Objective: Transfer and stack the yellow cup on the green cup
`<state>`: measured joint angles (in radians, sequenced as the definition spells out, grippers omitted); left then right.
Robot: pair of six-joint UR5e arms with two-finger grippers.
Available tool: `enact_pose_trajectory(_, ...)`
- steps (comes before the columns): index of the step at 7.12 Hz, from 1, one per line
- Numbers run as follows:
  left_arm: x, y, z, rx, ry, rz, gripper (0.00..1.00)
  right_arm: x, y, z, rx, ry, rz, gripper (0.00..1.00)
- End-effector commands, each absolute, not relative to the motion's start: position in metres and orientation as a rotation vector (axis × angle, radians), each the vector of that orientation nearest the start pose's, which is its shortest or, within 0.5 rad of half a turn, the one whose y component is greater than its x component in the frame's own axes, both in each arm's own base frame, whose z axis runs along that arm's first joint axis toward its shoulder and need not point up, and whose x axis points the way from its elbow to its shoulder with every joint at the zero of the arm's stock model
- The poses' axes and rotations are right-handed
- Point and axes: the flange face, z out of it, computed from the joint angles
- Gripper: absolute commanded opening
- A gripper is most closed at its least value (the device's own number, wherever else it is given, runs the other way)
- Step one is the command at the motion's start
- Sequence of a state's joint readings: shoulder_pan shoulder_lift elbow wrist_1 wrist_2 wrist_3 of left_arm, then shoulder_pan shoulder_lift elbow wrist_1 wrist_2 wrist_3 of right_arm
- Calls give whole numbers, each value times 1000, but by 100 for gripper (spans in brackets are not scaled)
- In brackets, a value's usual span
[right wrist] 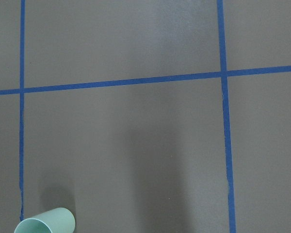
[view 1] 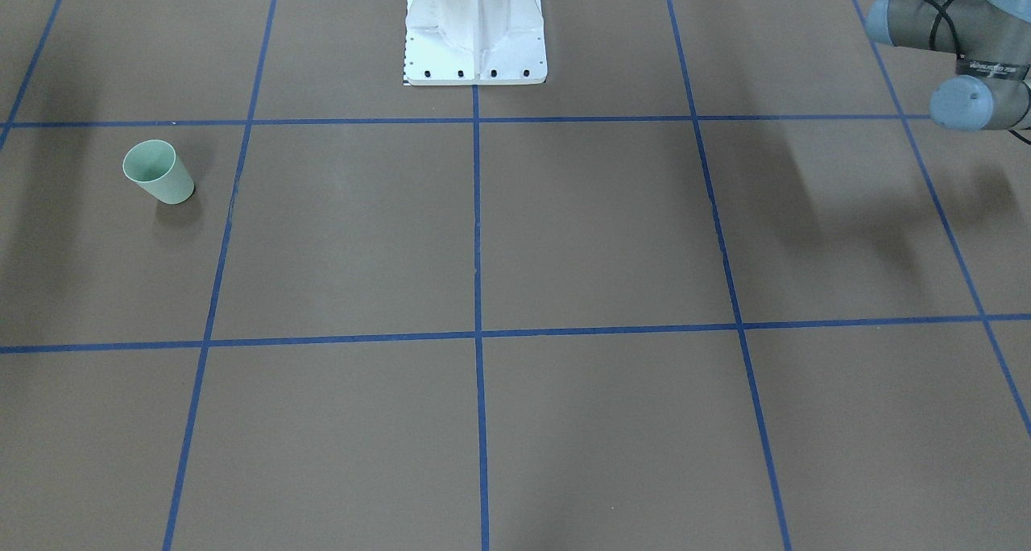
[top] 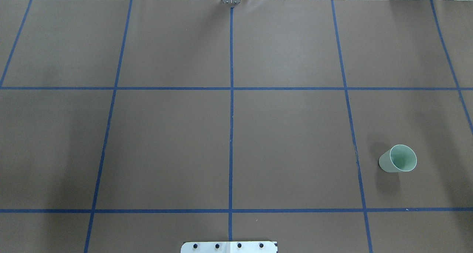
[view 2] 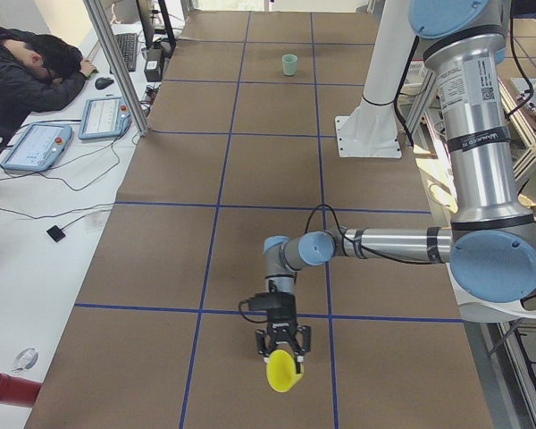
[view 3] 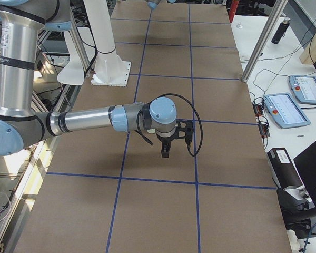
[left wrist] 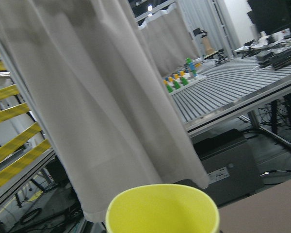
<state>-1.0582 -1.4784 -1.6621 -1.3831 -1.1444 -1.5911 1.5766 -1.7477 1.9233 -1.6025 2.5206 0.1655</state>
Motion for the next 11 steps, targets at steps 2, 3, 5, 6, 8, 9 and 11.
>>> enact_pose_trajectory(2, 35, -595, 535, 525, -112, -761, 0, 54, -420, 556, 31, -955, 144, 100)
enact_pose_trajectory(3, 56, -601, 512, 536, 116, -693, 0, 48, -424, 553, 18, -956, 156, 100)
enact_pose_trajectory(5, 94, -595, 459, 658, 646, -477, 0, 10, -449, 527, -1, -972, 201, 100)
enact_pose_trajectory(6, 102, -588, 433, 733, 796, -406, 0, -22, -470, 501, -21, -986, 226, 100)
enact_pose_trajectory(8, 155, -561, 387, 816, 1044, -258, 0, -125, -524, 431, -34, -967, 214, 100)
enact_pose_trajectory(9, 203, -543, 371, 784, 1162, -269, 0, -186, -546, 391, -46, -963, 222, 100)
enact_pose_trajectory(11, 280, -506, 351, 852, 1197, -239, 0, -294, -564, 326, -39, -971, 124, 100)
